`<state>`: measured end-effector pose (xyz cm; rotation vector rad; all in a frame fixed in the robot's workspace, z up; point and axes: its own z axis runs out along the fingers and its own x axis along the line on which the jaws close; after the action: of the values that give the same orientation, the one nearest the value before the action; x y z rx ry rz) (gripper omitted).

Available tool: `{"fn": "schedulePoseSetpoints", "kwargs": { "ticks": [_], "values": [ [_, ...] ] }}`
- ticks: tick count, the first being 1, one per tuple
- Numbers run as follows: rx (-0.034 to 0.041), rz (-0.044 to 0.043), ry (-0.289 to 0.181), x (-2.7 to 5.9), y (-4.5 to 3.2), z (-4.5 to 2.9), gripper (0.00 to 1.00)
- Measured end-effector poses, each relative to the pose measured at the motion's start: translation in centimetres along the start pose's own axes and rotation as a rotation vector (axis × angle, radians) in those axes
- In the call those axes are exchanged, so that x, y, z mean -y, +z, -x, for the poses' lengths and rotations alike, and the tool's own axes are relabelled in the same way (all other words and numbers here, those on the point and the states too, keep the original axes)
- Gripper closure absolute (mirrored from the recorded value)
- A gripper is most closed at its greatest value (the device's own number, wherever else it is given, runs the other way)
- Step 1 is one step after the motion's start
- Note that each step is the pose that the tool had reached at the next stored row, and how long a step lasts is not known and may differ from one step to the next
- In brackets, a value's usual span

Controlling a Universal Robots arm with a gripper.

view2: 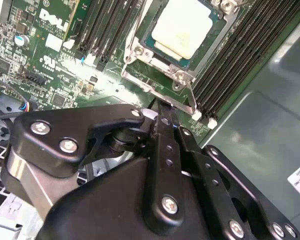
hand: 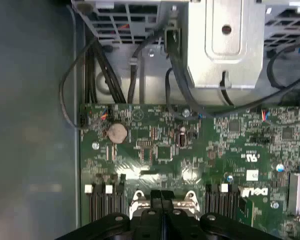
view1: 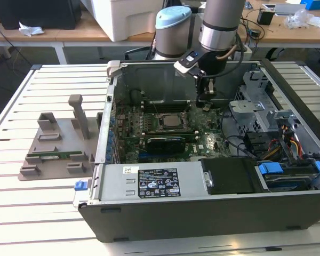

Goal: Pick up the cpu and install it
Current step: 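Close the cpu cover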

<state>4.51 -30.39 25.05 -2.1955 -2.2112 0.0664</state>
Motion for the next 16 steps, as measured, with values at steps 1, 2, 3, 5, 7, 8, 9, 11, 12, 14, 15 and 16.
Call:
{"fn": "schedulePoseSetpoints", "kwargs": {
  "ticks": [1,2,3,5,7,8,9,11,12,14,15,16],
  "values": [
    [0.0000,-0.0001,0.000,0.85,0.06,0.00,0.89],
    [0.0001,0.0000,0.000,0.95,0.07,0.00,0.89],
    [0.0000,0.0000,0.000,1.04,0.07,-0.01,0.89],
    [0.0000,0.0000,0.000,1.14,0.08,-0.01,0.89],
    [0.0000,0.0000,0.000,1.32,0.09,-0.01,0.89],
    [0.0000,0.0000,0.000,1.38,0.09,-0.01,0.89],
    [0.0001,0.0000,0.000,1.45,0.10,-0.01,0.89],
    [0.0001,0.0000,0.000,1.72,0.12,-0.01,0.89],
    [0.0000,0.0000,0.000,1.87,0.13,-0.02,0.89],
    [0.0002,0.0000,0.000,2.28,0.39,-0.02,0.89],
    [0.0001,0.0000,0.000,2.50,0.62,-0.03,0.89],
    [0.0000,0.0000,0.000,2.71,0.83,-0.03,0.89]
  ]
}}
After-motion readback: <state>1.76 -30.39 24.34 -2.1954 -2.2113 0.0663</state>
